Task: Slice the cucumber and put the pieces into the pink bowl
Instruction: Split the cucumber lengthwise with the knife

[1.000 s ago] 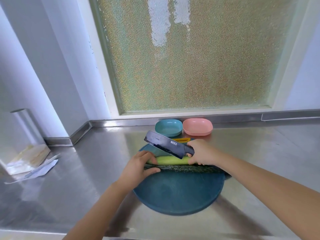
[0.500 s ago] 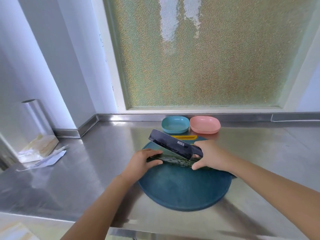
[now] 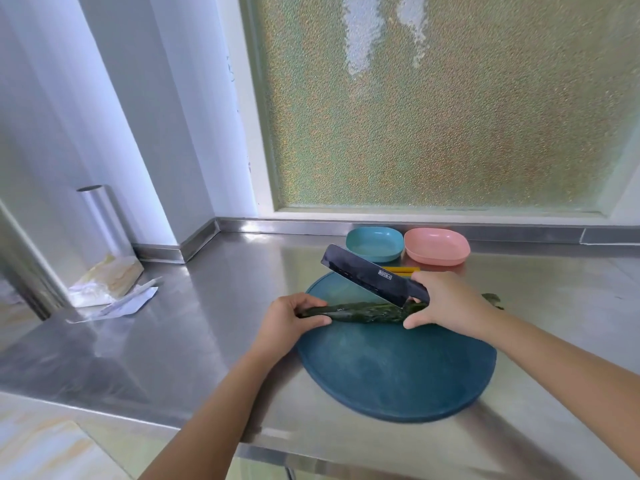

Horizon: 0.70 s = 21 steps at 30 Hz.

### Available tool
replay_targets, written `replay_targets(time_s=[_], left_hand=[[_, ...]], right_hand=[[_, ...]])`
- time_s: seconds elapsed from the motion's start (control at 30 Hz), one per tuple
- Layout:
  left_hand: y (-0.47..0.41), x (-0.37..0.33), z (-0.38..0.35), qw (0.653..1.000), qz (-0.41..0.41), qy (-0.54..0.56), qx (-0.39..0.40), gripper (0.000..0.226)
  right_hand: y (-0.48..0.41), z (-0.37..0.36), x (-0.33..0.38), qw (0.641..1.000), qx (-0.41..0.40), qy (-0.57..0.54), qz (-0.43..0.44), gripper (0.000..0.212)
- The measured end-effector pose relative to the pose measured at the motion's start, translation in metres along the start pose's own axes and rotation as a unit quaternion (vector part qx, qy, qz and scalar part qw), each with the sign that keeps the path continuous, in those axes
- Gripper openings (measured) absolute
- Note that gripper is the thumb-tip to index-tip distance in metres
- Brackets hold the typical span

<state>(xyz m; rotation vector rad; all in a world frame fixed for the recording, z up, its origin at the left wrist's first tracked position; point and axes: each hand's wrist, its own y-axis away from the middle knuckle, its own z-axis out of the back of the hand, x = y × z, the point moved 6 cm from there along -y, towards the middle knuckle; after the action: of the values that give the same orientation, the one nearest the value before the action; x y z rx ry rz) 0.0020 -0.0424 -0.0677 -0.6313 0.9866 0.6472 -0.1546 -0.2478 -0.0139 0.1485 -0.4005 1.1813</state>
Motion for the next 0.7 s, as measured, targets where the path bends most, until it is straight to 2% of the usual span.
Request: replay_targets(time_s=[0.13, 0.33, 0.7], left_hand=[[0.003, -0.003, 0.001, 1.000, -0.018, -0.010, -0.008, 0.019], [0.010, 0.005, 0.012, 0.999, -0.004, 0.018, 0.049, 0.030], [0.014, 0.004, 0.015, 1.000, 0.009, 0.020, -0.004, 0.030]], right_hand=[[0.000, -0.004, 0.005, 0.999, -0.023, 0.035, 0.005, 0.047], [-0.003, -0.004, 0.001, 1.000, -0.024, 0.005, 0.003, 0.045], [0.001, -0.002, 0.005, 1.000, -0.008, 0.018, 0.002, 0.051]])
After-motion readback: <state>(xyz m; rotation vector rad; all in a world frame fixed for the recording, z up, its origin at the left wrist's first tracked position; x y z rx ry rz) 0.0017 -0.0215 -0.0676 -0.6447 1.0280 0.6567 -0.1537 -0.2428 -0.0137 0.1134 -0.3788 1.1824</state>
